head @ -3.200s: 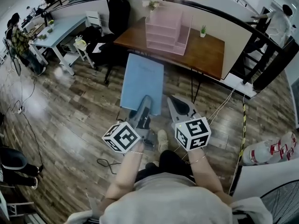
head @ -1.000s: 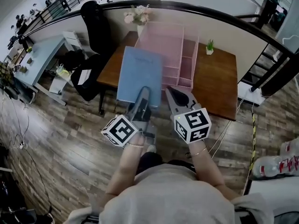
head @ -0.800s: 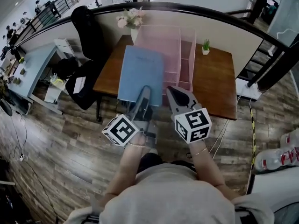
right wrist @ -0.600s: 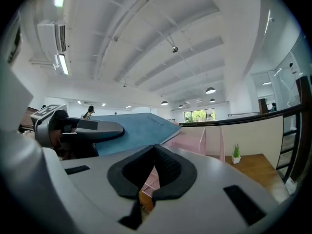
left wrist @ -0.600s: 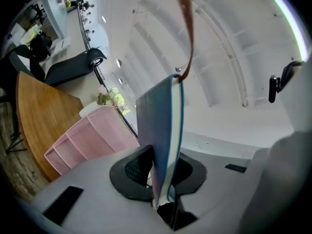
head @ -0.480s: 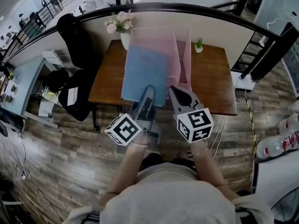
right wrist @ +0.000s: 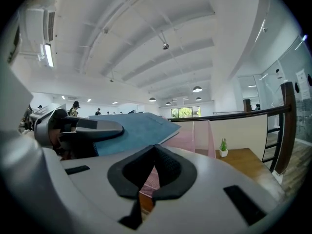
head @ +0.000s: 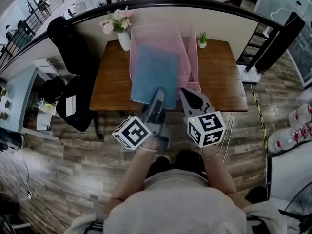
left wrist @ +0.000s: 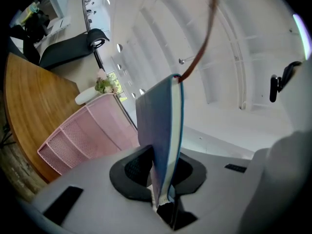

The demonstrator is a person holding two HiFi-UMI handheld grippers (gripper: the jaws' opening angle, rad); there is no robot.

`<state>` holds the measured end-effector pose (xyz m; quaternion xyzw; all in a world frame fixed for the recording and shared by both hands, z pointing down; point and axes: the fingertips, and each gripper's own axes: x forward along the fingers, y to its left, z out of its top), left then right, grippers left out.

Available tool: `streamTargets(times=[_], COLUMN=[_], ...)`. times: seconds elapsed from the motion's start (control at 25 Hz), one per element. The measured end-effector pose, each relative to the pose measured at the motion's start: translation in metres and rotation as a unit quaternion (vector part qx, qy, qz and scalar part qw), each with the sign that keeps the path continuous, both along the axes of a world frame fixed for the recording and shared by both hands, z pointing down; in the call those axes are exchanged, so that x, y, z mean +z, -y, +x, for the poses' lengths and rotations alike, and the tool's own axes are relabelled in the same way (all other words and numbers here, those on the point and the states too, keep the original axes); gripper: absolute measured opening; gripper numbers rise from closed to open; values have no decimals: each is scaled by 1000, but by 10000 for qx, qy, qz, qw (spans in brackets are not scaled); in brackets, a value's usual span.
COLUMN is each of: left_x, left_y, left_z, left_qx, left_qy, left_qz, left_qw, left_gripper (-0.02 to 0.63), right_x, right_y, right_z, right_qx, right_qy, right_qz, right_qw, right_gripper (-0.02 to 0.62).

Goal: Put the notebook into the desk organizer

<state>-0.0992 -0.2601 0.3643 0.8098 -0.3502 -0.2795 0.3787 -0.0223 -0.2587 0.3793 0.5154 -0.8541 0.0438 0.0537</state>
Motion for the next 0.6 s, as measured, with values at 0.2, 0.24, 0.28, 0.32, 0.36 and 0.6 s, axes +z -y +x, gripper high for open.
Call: streamTargets(times=[0.2, 0.24, 0.28, 0.32, 0.36, 0.6], left_x=[11, 11, 11, 12, 13, 18], left_y=[1, 3, 4, 5, 6, 12], left_z=[-5, -4, -3, -2, -1, 5], left_qx=[-72, -89, -106, -126, -139, -231], left_qy=[-42, -82, -117, -137, -154, -275], left_qz=[-129, -144, -153, -166, -188, -292], left_qw=[9999, 9998, 9998, 9997, 9996, 9989], left_gripper=[71, 71, 71, 71, 71, 71], right_x=[5, 5, 4, 4, 4, 5], right_y=[-2, -2, -1, -1, 0, 10], right_z=[5, 7, 7, 7, 7, 7], right_qx=[57, 61, 56, 41, 12, -219], right_qy=[-53, -45, -41, -41, -48, -145], right_qz=[-68, -72, -70, -64, -64, -124], right_qw=[9999, 9999, 10000, 10000, 10000, 9996], right_gripper=[9, 9, 9, 9, 9, 9])
